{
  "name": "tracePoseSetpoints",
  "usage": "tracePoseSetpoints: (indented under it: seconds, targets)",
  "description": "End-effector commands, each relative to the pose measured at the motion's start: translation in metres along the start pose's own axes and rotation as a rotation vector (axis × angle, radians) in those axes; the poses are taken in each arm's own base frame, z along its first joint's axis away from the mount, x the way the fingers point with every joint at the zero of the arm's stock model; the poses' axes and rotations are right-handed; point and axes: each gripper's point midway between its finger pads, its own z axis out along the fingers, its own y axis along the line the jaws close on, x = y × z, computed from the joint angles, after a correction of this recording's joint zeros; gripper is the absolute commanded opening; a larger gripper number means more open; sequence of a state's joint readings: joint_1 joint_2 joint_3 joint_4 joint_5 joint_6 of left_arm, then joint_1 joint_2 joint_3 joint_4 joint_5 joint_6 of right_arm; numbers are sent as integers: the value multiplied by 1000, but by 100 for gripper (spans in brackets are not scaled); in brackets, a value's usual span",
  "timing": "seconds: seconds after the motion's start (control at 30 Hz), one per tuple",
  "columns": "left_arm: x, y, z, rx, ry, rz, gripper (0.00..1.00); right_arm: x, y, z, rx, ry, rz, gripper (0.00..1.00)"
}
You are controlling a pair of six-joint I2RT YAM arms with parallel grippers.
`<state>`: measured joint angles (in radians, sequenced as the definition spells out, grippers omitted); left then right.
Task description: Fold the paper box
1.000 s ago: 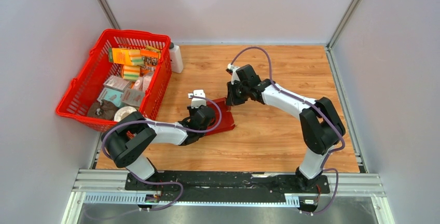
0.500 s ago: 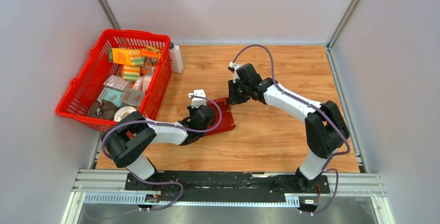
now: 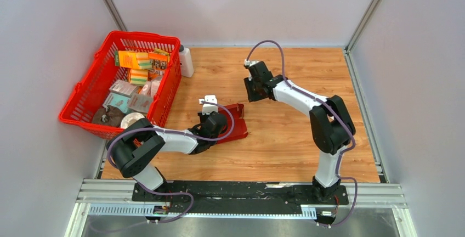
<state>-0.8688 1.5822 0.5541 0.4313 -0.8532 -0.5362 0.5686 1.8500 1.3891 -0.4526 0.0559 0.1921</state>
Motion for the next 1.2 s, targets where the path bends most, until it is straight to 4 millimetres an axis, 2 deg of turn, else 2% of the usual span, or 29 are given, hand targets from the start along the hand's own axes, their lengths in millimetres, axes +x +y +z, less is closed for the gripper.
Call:
tracePoseSetpoints:
  seconds: [0.0,0.2,0.27,0.47,0.6,0.63,0.67,0.77,0.9,1.07,1.17]
  targets:
    - [3,5,-3,1,11,40,0,2,19,2,-53,35,-68,32]
    - [2,2,-2,9,13,32,0,23,69,-25,-316,64,-49,29]
    - [3,2,-2,10,13,25,0,22,76,-33,-360,70,-50,29]
    - [5,2,-2,11,18,25,0,23,75,-43,-377,61,-65,29]
    - [9,3,-1,10,26,36,0,27,44,-35,-231,40,-112,31]
    - [9,3,-2,11,24,34,0,39,38,-33,-220,57,-139,31]
    - [10,4,-2,14,23,32,0,33,37,-38,-221,9,-191,32]
    - [11,5,-3,19,23,39,0,36,35,-41,-244,-70,-255,34]
    - [8,7,-5,21,15,43,0,32,39,-38,-275,-127,-299,35]
    - [6,5,-5,30,12,51,0,23,64,-28,-376,-191,-329,34]
    - [4,3,-5,38,9,50,0,25,67,-18,-371,-193,-345,32]
